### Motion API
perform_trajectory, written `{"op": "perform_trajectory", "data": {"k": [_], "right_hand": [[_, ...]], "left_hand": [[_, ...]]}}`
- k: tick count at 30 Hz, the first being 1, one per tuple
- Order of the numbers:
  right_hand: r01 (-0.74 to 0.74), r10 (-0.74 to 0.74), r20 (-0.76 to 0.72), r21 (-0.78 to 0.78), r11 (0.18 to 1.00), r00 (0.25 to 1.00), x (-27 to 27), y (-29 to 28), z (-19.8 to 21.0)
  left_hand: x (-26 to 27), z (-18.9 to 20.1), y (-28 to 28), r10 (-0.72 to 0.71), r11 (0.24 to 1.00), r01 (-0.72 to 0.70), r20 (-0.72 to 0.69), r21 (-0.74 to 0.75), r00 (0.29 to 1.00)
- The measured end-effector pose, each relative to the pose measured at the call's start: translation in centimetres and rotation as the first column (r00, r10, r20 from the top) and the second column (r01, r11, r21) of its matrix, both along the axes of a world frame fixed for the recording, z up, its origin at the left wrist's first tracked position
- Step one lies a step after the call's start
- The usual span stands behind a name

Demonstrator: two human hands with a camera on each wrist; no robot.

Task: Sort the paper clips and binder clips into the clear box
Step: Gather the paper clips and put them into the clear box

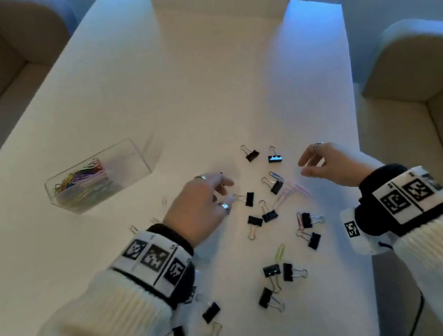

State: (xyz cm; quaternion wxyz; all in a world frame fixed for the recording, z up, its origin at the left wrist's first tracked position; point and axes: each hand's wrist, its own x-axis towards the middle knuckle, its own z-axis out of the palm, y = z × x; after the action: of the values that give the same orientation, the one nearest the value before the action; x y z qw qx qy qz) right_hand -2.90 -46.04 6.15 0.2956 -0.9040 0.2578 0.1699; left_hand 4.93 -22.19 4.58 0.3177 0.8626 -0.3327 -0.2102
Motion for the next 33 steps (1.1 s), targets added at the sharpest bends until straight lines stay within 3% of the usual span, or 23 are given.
{"op": "perform_trajectory", "data": {"k": [2, 5, 10, 20, 23, 25, 28, 30, 33], "right_hand": [[-0.008, 0.008, -0.022, 0.022, 1.0, 1.0, -0.7, -0.5, -1.3], [-0.055, 0.058, -0.049, 0.058, 0.997, 0.997, -1.2, -0.7, -2.8], [-0.1, 0.1, 0.005, 0.058, 0.993, 0.995, -0.5, -0.9, -4.4], [-0.185, 0.184, 0.049, 0.004, 0.983, 0.982, -0.5, -1.3, -5.4], [-0.234, 0.235, 0.034, -0.012, 0.972, 0.971, -0.9, -1.3, -5.1], [-0.255, 0.255, 0.025, -0.021, 0.967, 0.967, -1.3, -1.4, -5.0], [-0.268, 0.269, 0.02, -0.019, 0.963, 0.963, -1.6, -1.6, -5.0], [-0.24, 0.239, 0.04, 0.032, 0.97, 0.97, -1.8, -1.9, -4.8], [-0.187, 0.169, 0.133, 0.139, 0.973, 0.977, -1.8, -2.2, -4.5]], "left_hand": [[-1.0, -1.0, -2.6, -0.049, 0.996, 0.05, -0.017, 0.08, 0.999], [-2.0, -1.9, -5.9, -0.084, 0.978, 0.067, 0.076, 0.198, 0.994], [-3.2, -2.8, -9.7, -0.227, 0.848, 0.098, 0.191, 0.521, 0.955], [-3.6, -3.5, -11.1, -0.212, 0.83, 0.084, 0.173, 0.551, 0.962], [-3.6, -2.8, -10.5, -0.154, 0.895, 0.073, 0.152, 0.44, 0.976], [-3.2, -2.0, -9.5, -0.031, 0.98, 0.028, 0.015, 0.196, 0.999], [-2.5, -1.0, -7.6, 0.067, 0.989, -0.099, -0.268, -0.107, 0.961], [-2.2, -0.7, -6.5, 0.096, 0.959, -0.204, -0.447, -0.199, 0.889], [-1.8, -0.8, -5.2, 0.107, 0.916, -0.345, -0.708, -0.202, 0.698]]}}
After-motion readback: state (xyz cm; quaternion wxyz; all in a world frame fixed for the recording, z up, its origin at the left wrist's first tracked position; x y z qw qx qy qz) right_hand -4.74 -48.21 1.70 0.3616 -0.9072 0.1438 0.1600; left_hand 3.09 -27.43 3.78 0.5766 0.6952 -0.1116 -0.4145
